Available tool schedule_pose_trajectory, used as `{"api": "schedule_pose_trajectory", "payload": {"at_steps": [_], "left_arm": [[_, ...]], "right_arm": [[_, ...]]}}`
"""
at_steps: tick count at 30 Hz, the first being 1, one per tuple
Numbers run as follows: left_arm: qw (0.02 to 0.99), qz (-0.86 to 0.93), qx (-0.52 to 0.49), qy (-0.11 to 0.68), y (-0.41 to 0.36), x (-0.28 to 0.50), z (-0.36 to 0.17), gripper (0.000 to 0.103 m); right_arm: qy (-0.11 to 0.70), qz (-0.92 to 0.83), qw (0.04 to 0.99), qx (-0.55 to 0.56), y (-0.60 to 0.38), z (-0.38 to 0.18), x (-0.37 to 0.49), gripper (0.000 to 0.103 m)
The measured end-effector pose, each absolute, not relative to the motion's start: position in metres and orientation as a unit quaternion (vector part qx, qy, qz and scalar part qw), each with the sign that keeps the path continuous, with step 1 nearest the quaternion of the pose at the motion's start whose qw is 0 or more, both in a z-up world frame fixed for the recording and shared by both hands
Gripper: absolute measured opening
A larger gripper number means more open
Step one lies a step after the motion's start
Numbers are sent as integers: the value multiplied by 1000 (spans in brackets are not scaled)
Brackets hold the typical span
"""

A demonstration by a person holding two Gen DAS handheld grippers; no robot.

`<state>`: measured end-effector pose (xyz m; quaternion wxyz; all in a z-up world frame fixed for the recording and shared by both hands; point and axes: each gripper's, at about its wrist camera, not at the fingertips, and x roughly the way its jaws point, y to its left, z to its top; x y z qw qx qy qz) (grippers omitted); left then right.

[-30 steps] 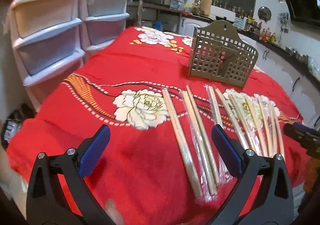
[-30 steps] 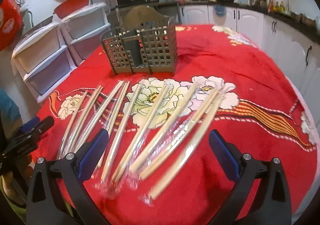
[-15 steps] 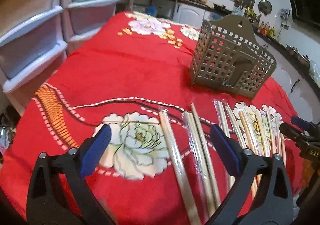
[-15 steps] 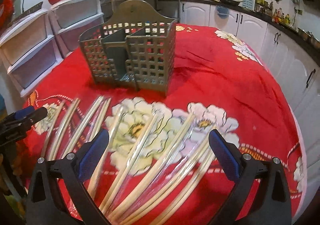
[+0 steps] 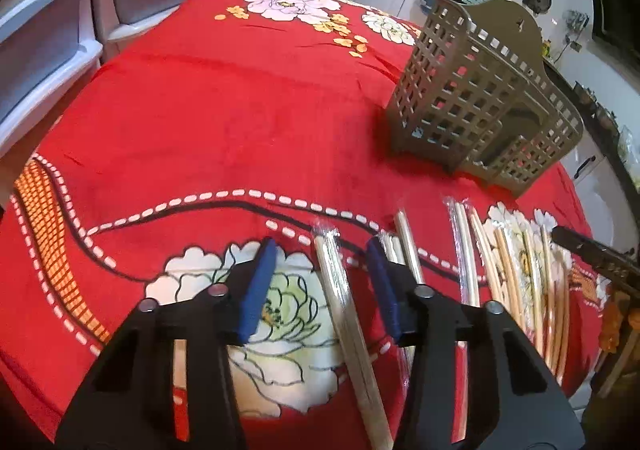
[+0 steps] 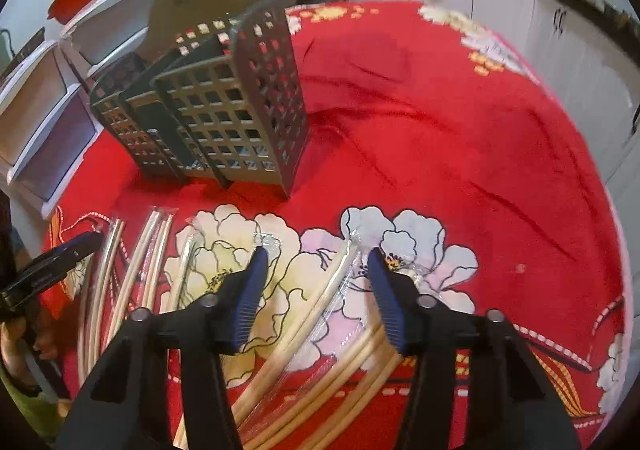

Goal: Organize utensils
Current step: 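Grasp a sleeved chopstick pair with the right tool while the left tool grasps another pair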

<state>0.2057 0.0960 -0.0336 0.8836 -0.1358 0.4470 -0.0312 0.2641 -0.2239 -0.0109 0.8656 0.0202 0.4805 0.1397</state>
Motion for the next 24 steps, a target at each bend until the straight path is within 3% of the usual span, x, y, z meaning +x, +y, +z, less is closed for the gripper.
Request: {"api": "schedule_pose_trajectory", "payload": {"at_steps": [4,11,15,19,24], "left_arm": [[879,-38,-146,452,98,213,-34,23],[872,-49,-154,461,100,221,-35,8],[872,-54,-148,463,98,221,-32,6],[875,-61,-149,457,97,218,-26,6],[886,-63,-148,435,97,215,-7,5]], "right_arm": [[506,139,851,30,-224,-23,280,34],[522,116,845,15,-217,-30,297,34],[527,105,843,16,-218,-31,303,31],[521,98,848,-6,-214,-32,302,14],[505,125,854,11,-214,-24,302,9]]}}
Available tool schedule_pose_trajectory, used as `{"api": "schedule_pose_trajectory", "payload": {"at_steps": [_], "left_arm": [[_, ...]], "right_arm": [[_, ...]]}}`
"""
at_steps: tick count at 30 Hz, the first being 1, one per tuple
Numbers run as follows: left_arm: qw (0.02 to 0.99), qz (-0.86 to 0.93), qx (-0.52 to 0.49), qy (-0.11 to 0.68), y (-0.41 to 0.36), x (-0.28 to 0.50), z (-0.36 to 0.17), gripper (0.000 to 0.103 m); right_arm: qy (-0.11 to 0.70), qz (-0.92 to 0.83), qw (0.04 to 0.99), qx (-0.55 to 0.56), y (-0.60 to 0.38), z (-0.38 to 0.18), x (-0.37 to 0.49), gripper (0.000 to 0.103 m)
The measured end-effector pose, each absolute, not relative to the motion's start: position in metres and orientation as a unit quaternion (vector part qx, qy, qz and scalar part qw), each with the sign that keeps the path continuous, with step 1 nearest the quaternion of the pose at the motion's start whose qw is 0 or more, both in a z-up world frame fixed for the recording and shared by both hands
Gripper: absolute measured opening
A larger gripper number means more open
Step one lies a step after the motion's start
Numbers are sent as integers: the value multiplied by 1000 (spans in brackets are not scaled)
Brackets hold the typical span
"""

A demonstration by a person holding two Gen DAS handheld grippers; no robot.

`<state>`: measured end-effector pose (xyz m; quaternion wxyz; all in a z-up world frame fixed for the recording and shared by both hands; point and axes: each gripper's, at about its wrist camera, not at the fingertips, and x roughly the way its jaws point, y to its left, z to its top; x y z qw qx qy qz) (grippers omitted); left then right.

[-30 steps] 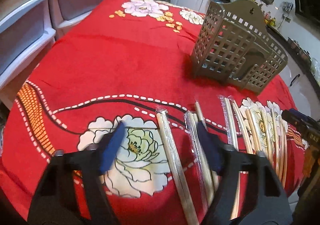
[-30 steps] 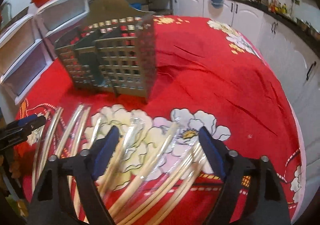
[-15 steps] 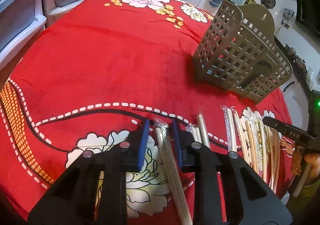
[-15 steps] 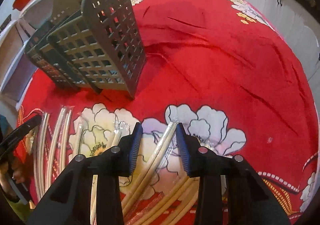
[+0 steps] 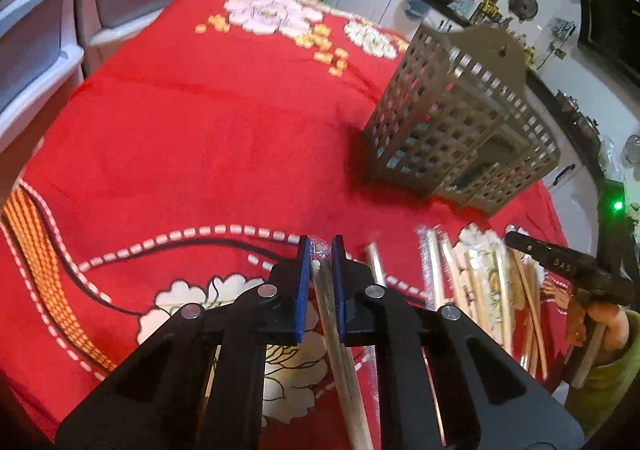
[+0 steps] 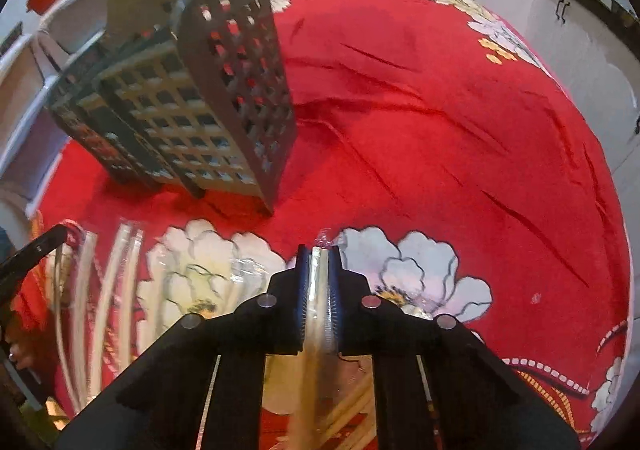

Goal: Organize utensils
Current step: 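Grasp a sleeved chopstick pair with the right tool while the left tool grasps another pair, then lift the chopsticks with the right tool while the left tool carries its pair to the caddy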

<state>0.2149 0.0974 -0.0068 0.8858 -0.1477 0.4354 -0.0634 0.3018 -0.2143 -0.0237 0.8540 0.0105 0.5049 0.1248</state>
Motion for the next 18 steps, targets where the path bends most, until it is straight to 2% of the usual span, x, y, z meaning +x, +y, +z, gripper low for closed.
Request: {"api": "schedule_pose_trajectory", "payload": {"at_steps": [5,18], "left_arm": [[899,-59,-141,411,98,214,18,5],[932,-73,-108,337,75,218,90,5]], "right_arm": [[461,162,871,43,-214,6,296,9],[342,216,914,32,-205,89,249,8]]}}
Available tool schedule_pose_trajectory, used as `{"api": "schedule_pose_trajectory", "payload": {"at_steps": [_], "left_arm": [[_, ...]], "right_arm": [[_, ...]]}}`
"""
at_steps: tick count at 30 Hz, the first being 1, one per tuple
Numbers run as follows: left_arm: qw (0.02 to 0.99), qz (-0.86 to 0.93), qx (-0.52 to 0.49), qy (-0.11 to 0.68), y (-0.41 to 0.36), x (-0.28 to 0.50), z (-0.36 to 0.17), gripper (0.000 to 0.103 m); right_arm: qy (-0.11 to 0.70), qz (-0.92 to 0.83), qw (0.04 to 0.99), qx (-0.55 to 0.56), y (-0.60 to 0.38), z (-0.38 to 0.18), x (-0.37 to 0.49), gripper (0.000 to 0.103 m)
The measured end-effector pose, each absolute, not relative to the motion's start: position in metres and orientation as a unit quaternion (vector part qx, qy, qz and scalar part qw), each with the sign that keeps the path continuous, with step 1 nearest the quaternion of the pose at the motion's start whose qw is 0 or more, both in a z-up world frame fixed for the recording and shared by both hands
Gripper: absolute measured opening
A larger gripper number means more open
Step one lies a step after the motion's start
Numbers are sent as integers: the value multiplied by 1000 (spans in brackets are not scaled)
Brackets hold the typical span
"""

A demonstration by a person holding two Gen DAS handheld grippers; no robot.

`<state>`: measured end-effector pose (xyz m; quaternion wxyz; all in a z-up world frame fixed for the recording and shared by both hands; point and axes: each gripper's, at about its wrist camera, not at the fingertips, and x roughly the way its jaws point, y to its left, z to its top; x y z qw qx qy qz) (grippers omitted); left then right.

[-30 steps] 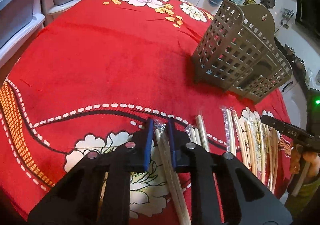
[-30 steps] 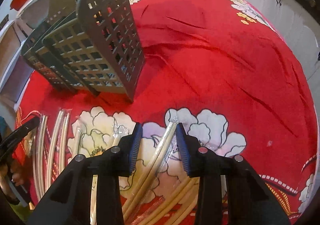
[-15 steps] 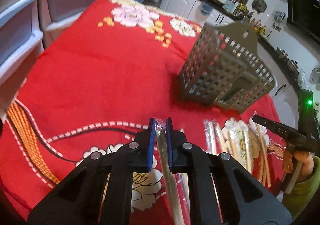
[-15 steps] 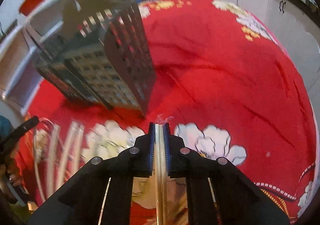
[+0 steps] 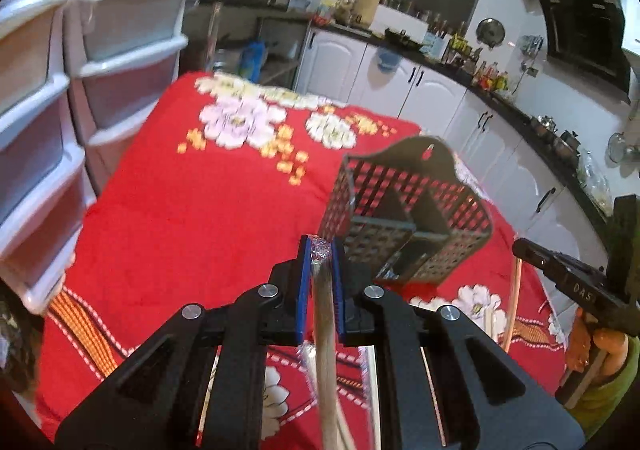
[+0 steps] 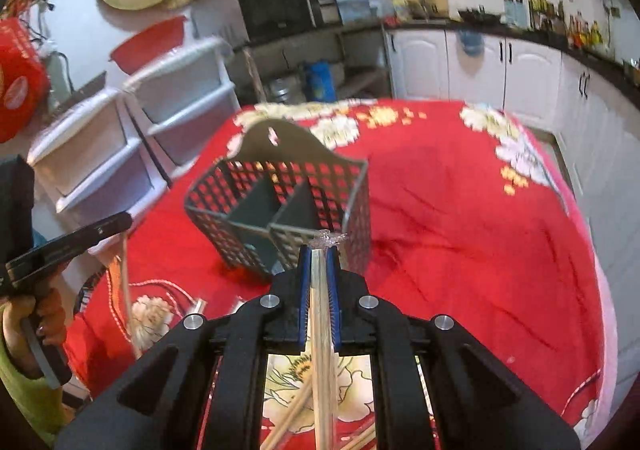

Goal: Organize utensils
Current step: 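Lift the chopsticks with the right tool while the left tool carries its pair to the caddy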

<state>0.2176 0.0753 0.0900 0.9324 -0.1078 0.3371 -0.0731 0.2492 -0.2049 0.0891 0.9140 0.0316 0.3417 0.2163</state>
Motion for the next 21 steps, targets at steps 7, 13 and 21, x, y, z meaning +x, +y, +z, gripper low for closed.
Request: {"api": "schedule_pose_trajectory", "payload": {"at_steps": [7,13,21], "left_arm": [[946,-78,-100,300,65,222,123,5],[953,-94,-96,270,57,231,156,5],[962,-110,-113,223,52,246,206,5]], "right_arm": [[289,227,929,33,-209,116,238,8],[240,242,939,40,-210,147,231,8],[193,254,947,44,-204,190,236,8]]}}
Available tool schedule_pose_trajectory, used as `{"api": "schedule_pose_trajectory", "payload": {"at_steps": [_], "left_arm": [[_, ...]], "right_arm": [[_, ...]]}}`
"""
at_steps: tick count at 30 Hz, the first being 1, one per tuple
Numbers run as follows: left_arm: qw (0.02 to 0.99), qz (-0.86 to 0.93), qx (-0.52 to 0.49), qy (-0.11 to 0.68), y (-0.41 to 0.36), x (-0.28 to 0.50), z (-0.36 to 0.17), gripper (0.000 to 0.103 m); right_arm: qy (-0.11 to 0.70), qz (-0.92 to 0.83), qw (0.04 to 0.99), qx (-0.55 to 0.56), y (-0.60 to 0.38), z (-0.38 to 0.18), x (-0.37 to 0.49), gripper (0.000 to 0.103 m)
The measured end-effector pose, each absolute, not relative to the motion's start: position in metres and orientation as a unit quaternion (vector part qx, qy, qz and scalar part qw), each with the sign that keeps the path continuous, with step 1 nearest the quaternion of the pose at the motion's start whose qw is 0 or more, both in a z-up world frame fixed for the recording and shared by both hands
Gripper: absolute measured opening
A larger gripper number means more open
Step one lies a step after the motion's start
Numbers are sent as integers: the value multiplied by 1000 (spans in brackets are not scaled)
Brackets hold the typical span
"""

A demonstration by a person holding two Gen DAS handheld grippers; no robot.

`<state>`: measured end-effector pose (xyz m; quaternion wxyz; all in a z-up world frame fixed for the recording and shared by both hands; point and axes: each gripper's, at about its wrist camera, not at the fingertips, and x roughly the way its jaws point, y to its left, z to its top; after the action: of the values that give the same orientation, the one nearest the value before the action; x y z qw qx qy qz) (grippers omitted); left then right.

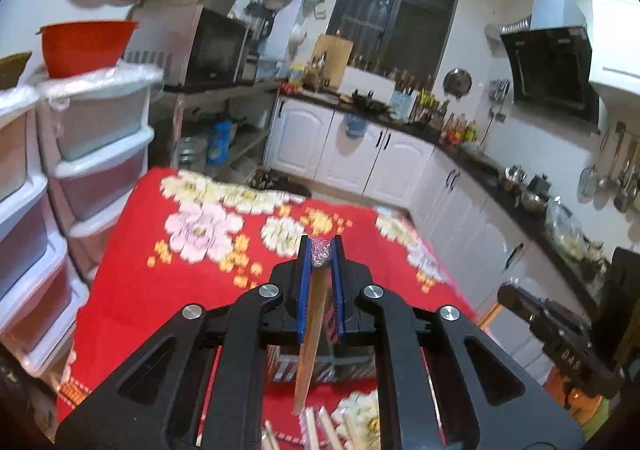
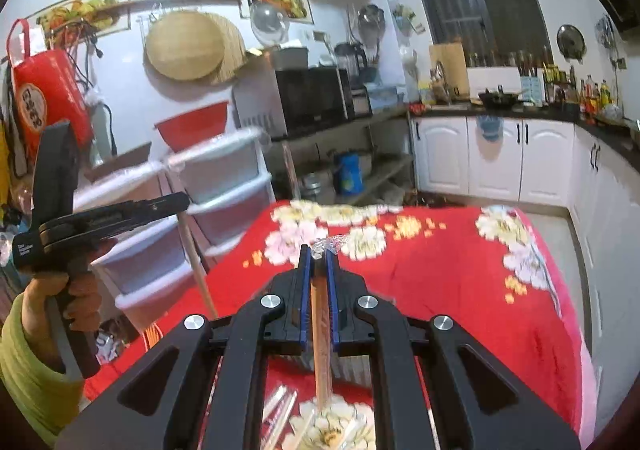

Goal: Organize utensils
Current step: 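Lift the chopsticks with the right tool while the left tool carries its pair to the caddy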

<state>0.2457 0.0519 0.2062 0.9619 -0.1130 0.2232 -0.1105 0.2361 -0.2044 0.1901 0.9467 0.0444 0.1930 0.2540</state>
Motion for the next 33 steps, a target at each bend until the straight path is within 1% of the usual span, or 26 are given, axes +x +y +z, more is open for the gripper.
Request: {"api": "schedule_pose_trajectory", "payload": {"at_steps": [6,12,15,24,33], "left_arm": [[969,-113,-105,191,43,263,239,5],[973,-113,-93,181,30,287,244,5],[971,-115,-90,188,25,300,233,5],[965,-117,-79,223,18,327,167,5],[965,-111,-48,232,16,328,131,5]], "right_arm": [[161,246,955,39,-198,219,249,7],[152,232,960,39,-196,225,274,7],[160,227,960,43,-197,218,286,8],[194,216,956,49,-197,176,310,8],[208,205,956,43,-187,145,315,8]]}}
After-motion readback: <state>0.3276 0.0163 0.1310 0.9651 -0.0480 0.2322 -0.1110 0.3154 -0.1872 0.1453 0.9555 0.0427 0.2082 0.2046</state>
